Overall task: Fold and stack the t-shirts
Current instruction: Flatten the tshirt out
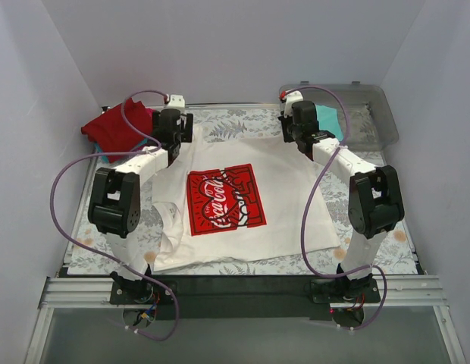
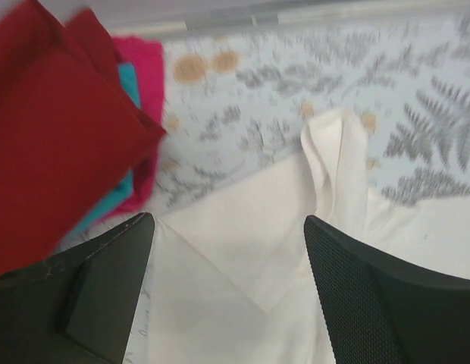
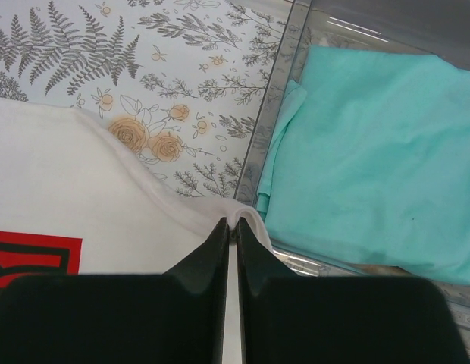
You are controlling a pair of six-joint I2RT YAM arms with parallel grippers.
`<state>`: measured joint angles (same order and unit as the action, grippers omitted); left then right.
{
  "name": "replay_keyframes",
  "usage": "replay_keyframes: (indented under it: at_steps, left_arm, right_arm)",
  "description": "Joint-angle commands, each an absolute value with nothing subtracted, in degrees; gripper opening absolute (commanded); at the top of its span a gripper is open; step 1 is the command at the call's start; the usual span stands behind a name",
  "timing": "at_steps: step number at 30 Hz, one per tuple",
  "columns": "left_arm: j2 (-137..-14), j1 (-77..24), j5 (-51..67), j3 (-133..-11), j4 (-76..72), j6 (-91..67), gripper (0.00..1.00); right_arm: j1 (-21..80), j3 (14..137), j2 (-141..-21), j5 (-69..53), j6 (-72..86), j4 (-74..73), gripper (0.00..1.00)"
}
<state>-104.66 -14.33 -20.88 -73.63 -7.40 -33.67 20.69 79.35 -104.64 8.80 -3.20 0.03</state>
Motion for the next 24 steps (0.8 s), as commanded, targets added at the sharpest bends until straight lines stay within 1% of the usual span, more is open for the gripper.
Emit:
replay_keyframes:
  at_steps: [1,6,11,17,24]
  left_arm:
    - [-106.96,-14.50,-18.81,-70.93,-2.46,-36.20,0.73]
    - [-105.47,-14.59,-17.05,-68.65,2.71,-41.47,0.69]
    - [-105.82,-14.50,-17.32,-66.45,4.39,-45.35,0.68]
    - [-110.03,-14.41,-19.24,-69.16,5.54,-48.08,0.64]
    - [-113.02,-14.41,-20.91,-71.62,3.34,-48.78,0.56]
  right_arm:
    - [20.48,81.04,-104.41,8.26,-2.99,1.49,0.01]
    - [20.57,80.77,-104.41,8.00,-2.99,1.41,0.01]
    - [20.57,80.95,-104.68,7.47,-2.81,1.41,0.01]
    - [20.57,80.42,-104.59,7.12,-2.64,1.23,0.01]
    - [20.57,80.42,-104.33,6.77,-2.81,0.88,0.01]
